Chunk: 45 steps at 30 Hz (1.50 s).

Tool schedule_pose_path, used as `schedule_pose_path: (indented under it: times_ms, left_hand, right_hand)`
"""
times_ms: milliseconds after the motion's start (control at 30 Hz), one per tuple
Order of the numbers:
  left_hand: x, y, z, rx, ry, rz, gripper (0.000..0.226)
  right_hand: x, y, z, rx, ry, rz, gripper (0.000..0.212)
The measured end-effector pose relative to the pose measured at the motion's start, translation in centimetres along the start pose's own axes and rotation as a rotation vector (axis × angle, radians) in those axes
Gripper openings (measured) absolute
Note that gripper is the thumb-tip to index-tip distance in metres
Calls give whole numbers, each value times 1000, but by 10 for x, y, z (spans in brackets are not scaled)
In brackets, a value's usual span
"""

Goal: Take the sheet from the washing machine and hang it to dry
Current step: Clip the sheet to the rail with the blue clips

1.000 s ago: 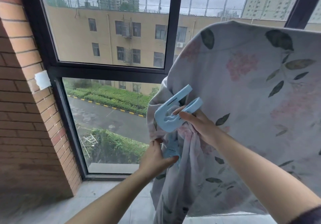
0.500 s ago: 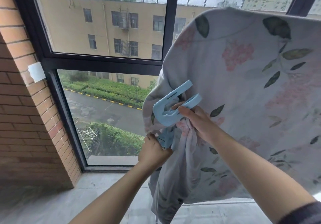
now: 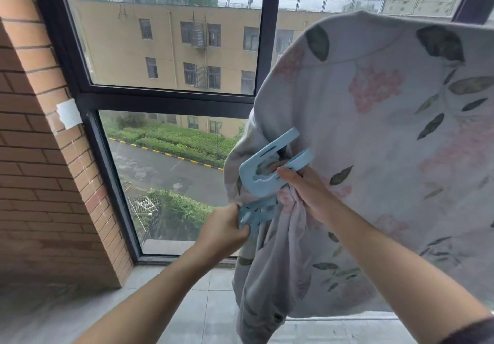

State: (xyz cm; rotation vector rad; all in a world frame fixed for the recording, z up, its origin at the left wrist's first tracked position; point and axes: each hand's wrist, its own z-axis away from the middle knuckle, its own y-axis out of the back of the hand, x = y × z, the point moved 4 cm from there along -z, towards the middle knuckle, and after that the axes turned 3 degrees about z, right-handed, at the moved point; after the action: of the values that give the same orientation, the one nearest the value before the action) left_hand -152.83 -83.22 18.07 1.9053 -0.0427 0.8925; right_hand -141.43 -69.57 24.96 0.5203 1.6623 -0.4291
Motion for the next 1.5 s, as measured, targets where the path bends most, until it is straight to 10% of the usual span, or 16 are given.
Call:
schedule_pose_path:
  times_ms: [133,333,500,900,1167,1367,1500]
  left_hand:
    - [-6,33,7,-38,20,-29,13]
    - [-55,48,51,-176,157,-229,16]
    - [-95,78,69,-145,316,-255,16]
    - [-119,146,89,152,488,8,24]
    - [-79,169,75,335,211,727,72]
    - [-35,162,53,212,26,881,84]
    - [-12,162,30,109,-74,919,99]
  right_hand:
    - [1,-8,-4,-3,56,41,61]
    - [1,-38,-7,-237,65,78,20]
    - [7,-79,-6,-451,18,258,57]
    - [27,-126,-11,-659,-220,129,41]
    - [-18,-148,-11,-680,-157,-286,75]
    - [-46,-158,-14,-680,-33,-481,49]
    - [-63,-144,-26,-623,75,-464,89]
